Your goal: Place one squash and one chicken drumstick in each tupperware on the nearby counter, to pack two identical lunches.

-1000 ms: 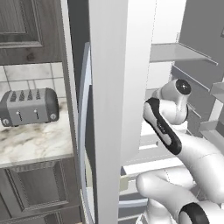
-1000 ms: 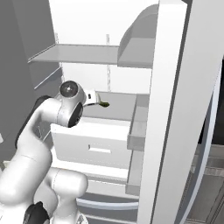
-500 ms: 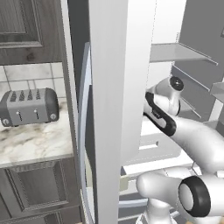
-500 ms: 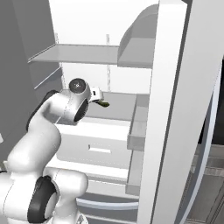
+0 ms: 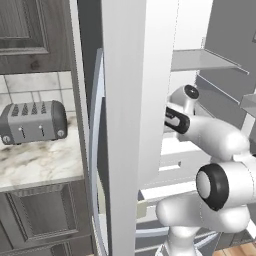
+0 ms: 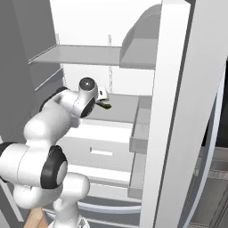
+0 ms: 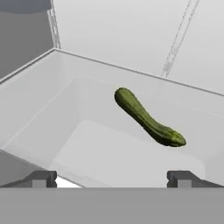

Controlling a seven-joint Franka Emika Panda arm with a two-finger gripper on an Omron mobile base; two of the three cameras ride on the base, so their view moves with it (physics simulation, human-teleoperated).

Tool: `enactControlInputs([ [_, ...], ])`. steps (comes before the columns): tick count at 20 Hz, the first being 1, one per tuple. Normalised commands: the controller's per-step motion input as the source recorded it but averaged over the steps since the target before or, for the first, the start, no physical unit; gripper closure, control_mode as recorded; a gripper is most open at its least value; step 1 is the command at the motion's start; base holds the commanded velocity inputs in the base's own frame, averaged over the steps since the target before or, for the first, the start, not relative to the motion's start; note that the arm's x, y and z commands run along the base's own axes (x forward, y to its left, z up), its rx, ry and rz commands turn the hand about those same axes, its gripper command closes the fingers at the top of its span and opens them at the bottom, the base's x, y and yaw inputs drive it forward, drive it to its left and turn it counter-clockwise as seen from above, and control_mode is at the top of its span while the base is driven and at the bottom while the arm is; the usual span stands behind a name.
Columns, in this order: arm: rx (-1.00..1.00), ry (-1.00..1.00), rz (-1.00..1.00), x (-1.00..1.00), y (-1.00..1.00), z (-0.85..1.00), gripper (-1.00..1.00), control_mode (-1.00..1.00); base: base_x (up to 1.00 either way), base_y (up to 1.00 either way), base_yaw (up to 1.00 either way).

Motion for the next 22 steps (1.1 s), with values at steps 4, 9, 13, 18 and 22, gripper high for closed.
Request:
enactControlInputs([
  [4, 0.00, 0.00, 0.01, 0.51, 0.00, -0.39, -1.00, -1.00, 0.00, 0.00, 0.00],
  [9, 0.00, 0.00, 0.02, 0.49, 0.00, -0.24, -1.00, -1.00, 0.00, 0.00, 0.00],
  [13, 0.00, 0.00, 0.02, 0.46, -0.07, -0.02, -1.00, -1.00, 0.00, 0.00, 0.00],
  [18, 0.00, 0.00, 0.04, 0.42, -0.11, -0.07, -1.00, -1.00, 0.00, 0.00, 0.00],
  [22, 0.00, 0.00, 0.03, 0.28, -0.02, -0.24, -1.00, -1.00, 0.00, 0.00, 0.00],
])
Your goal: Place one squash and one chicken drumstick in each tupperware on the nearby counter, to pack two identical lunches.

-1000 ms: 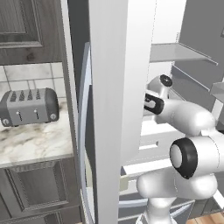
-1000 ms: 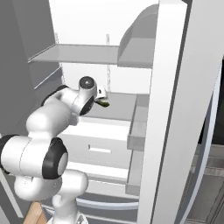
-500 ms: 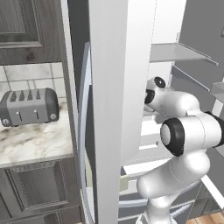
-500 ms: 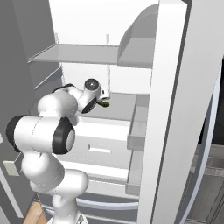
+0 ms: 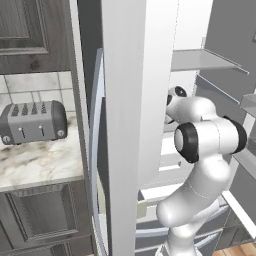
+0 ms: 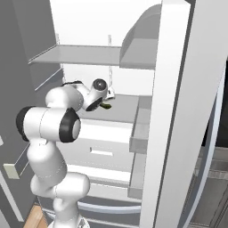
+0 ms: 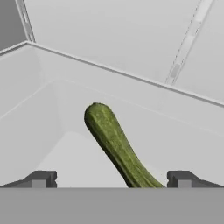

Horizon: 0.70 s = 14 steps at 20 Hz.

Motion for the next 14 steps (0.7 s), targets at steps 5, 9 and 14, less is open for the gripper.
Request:
enactControlInputs([
  [5, 0.00, 0.00, 0.01, 0.06, 0.00, -0.34, -1.00, -1.00, 0.00, 0.00, 0.00],
  [9, 0.00, 0.00, 0.00, 0.22, 0.00, -0.27, -1.00, -1.00, 0.00, 0.00, 0.00],
  [14, -0.01, 0.00, 0.00, 0.28, 0.00, -0.25, -1.00, -1.00, 0.00, 0.00, 0.00],
])
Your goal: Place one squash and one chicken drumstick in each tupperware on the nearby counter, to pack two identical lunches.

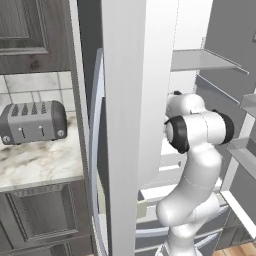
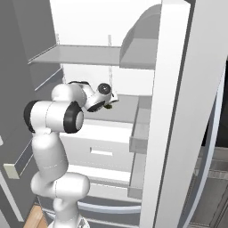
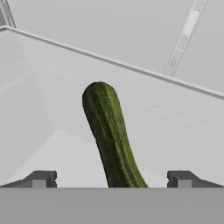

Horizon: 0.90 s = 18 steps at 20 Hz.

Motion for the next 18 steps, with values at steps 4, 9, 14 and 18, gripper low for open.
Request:
enactControlInputs([
  [4, -0.08, 0.00, 0.00, 0.15, 0.07, -0.50, 1.00, -1.00, 0.00, 0.00, 0.00],
  [9, -0.05, 0.00, 0.00, 0.10, 0.02, -0.42, 1.00, -1.00, 0.00, 0.00, 0.00],
  [14, -0.02, 0.02, 0.00, 0.01, 0.02, -0.33, 1.00, -1.00, 0.00, 0.00, 0.00],
  [18, 0.00, 0.00, -0.01, -0.74, -0.15, -0.06, 1.00, -1.00, 0.00, 0.00, 0.00],
])
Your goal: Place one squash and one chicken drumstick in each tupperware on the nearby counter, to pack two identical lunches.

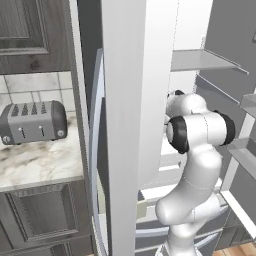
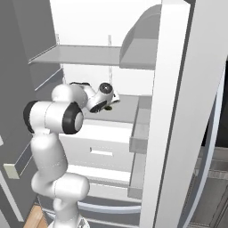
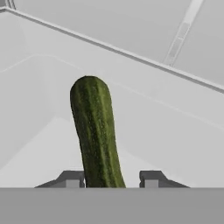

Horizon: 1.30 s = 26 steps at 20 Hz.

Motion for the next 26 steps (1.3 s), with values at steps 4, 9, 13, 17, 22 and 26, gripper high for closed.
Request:
enactControlInputs([
  [4, 0.00, 0.01, 0.00, -0.96, -0.18, 0.01, 1.00, -1.00, 0.00, 0.00, 0.00],
  [9, -0.01, 0.07, 0.00, -0.91, -0.26, 0.31, 1.00, -1.00, 0.00, 0.00, 0.00],
  [13, -0.05, 0.11, 0.00, -0.83, -0.22, 0.53, 1.00, -1.00, 0.00, 0.00, 0.00],
  [17, -0.07, 0.15, 0.00, -0.82, -0.05, 0.53, 1.00, -1.00, 0.00, 0.00, 0.00],
  [22, -0.05, 0.06, 0.00, -0.79, 0.00, 0.44, 1.00, -1.00, 0.00, 0.00, 0.00],
  [26, -0.01, -0.01, 0.00, -0.91, -0.10, 0.03, 1.00, -1.00, 0.00, 0.00, 0.00],
])
